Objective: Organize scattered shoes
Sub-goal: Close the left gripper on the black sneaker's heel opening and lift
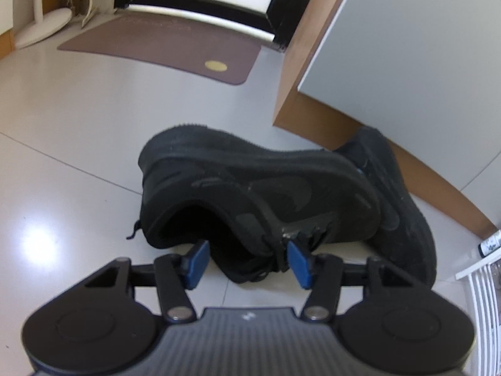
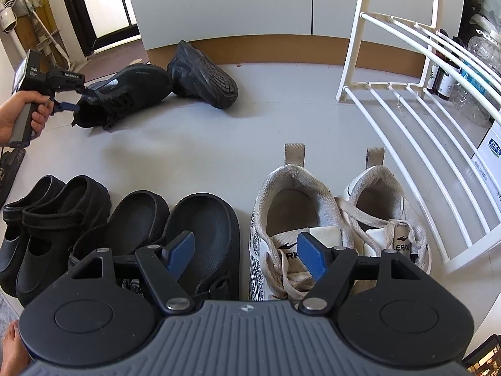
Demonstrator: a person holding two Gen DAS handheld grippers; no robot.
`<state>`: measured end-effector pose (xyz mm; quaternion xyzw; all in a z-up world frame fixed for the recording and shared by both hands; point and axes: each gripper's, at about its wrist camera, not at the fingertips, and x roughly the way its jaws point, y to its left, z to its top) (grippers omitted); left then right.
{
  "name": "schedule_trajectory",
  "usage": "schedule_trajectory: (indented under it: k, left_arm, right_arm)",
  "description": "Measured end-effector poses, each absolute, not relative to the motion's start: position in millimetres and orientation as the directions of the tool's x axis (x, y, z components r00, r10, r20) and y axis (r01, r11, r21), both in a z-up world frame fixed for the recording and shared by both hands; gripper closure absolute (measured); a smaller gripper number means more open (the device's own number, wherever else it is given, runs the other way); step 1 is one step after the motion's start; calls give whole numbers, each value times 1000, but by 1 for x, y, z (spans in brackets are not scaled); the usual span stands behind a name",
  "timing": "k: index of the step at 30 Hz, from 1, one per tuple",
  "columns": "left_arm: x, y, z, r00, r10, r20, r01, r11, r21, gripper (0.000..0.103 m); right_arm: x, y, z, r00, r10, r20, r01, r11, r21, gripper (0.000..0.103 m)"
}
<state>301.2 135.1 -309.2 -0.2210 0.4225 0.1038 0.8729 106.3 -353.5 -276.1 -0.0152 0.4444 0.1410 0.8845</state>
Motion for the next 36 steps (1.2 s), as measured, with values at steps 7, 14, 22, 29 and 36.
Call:
schedule_trajectory:
  k: [7,14,22,29,36]
  left_arm:
    - [310,135,-320,641,-13,-768,-402,846,-350,66]
    - [317,133,-321,658,12,-753,-400,852,-337,72]
    - [308,135,-322,660,-19,-751,-354,874,-333,82]
    - [299,133,-319,656,-46,-753,-304,897,-320,83]
    - [294,129,-320,636,-82,-767,-265,910,-317,84]
  right_arm:
    - [107,-350,-279,558,239,-795,-272,957,97,27]
    - [106,-351,-283,556,225,-801,-267,960,84,28]
    - [105,-351,-284,559,212,-801,-262,962,71,30]
    - [103,-347,-281,574,215,-790,-270,961,66,30]
    - [102,-344,-281,575,219,-788,-271,960,69,31]
